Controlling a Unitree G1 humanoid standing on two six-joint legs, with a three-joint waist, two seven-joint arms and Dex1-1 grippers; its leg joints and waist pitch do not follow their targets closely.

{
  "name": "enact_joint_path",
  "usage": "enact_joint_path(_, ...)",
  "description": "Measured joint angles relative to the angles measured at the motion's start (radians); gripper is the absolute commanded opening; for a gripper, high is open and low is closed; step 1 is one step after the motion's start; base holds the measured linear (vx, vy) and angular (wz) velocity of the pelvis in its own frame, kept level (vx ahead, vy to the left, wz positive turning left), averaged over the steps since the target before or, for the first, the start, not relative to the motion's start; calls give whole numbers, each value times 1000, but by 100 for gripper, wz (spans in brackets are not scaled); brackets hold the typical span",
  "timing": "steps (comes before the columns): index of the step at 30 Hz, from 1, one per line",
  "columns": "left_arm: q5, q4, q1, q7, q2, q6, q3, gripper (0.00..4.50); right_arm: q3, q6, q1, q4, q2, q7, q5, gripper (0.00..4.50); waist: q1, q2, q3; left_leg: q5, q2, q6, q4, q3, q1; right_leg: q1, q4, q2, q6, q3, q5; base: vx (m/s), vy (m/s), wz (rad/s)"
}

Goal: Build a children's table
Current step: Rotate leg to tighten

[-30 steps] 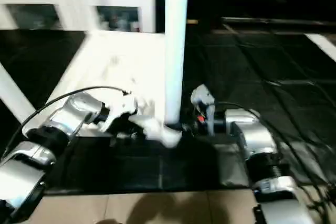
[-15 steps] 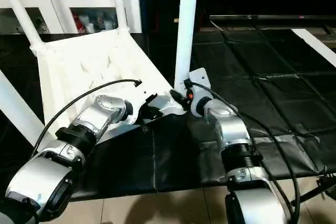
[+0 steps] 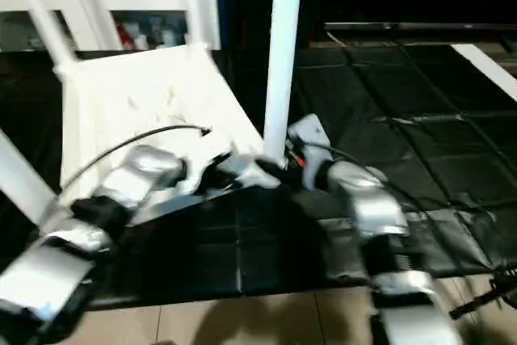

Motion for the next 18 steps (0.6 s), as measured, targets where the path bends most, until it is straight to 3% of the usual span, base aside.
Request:
enact_joint_path(9,-20,-40,31,-244,104,-119,-40,0,48,-36,-6,4,-101,292,47,388,47,-1,0,-1,0,4,4,-1,-6,-3,0,-1,0,0,0,0,0,0)
enact_joint_path(15,-18,-41,31,-319,121,-167,-69,0,86,-37,-30,40,-106,399,49,374,55,-1,1,-2,0,3,6,-1,-6,-2,1,-2,0,0,0,0,0,0)
enact_joint_path(18,-16,-51,31,-346,129,-187,-83,0,96,-38,-43,65,-110,435,56,340,54,-2,1,-2,0,2,6,-1,-6,-2,2,-2,0,0,0,0,0,0)
